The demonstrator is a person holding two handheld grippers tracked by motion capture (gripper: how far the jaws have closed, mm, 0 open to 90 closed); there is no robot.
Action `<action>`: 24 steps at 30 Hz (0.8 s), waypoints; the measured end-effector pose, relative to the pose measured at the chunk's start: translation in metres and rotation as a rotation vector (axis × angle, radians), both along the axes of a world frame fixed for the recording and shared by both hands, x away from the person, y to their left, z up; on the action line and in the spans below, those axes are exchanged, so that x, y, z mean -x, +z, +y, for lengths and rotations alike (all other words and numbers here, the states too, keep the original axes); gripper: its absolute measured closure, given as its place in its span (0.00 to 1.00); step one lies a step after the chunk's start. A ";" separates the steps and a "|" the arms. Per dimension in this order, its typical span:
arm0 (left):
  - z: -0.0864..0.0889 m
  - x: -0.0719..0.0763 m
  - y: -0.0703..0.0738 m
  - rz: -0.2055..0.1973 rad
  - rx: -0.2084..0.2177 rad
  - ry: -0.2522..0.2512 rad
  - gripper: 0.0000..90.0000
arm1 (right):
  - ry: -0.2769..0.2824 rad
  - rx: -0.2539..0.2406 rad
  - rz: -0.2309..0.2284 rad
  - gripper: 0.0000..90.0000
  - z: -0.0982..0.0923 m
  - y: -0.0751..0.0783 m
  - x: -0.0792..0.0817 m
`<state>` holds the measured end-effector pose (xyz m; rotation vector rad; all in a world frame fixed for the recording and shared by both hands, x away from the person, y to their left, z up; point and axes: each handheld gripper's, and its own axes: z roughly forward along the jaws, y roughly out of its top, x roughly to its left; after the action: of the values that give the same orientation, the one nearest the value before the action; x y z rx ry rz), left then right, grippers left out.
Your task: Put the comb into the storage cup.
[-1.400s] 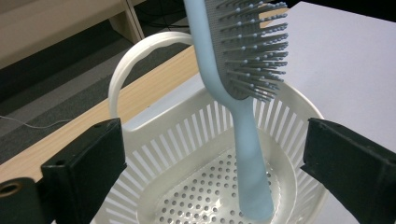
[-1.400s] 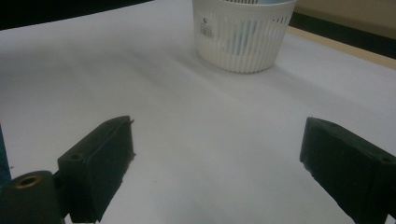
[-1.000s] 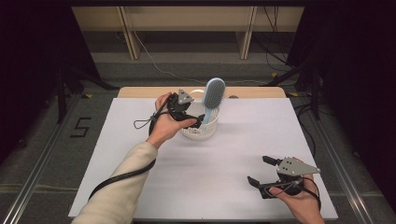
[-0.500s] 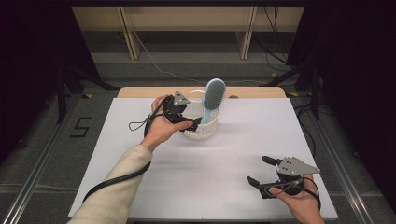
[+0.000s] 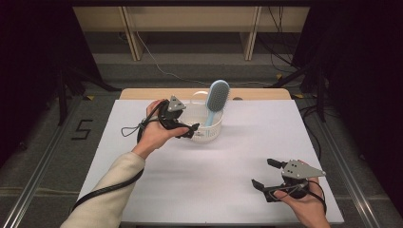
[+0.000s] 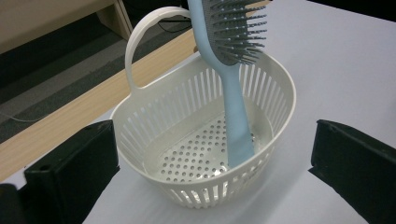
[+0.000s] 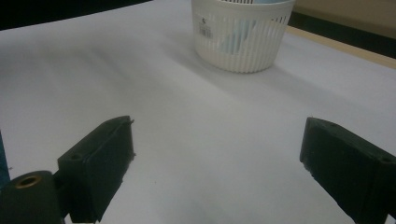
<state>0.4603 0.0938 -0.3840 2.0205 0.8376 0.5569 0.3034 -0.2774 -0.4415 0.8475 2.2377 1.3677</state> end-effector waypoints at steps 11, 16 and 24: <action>0.014 0.022 -0.001 -0.006 0.013 -0.019 0.00 | -0.004 -0.003 -0.003 0.11 0.000 0.001 0.000; 0.017 0.034 -0.001 -0.035 0.023 -0.034 0.00 | -0.006 -0.005 -0.006 0.11 -0.001 0.001 0.000; 0.025 0.053 -0.001 -0.047 0.017 -0.048 0.00 | -0.003 -0.005 -0.010 0.11 -0.001 0.002 0.001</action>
<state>0.4070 0.1187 -0.3854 1.9988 0.7612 0.5665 0.3023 -0.2786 -0.4392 0.8436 2.2258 1.3745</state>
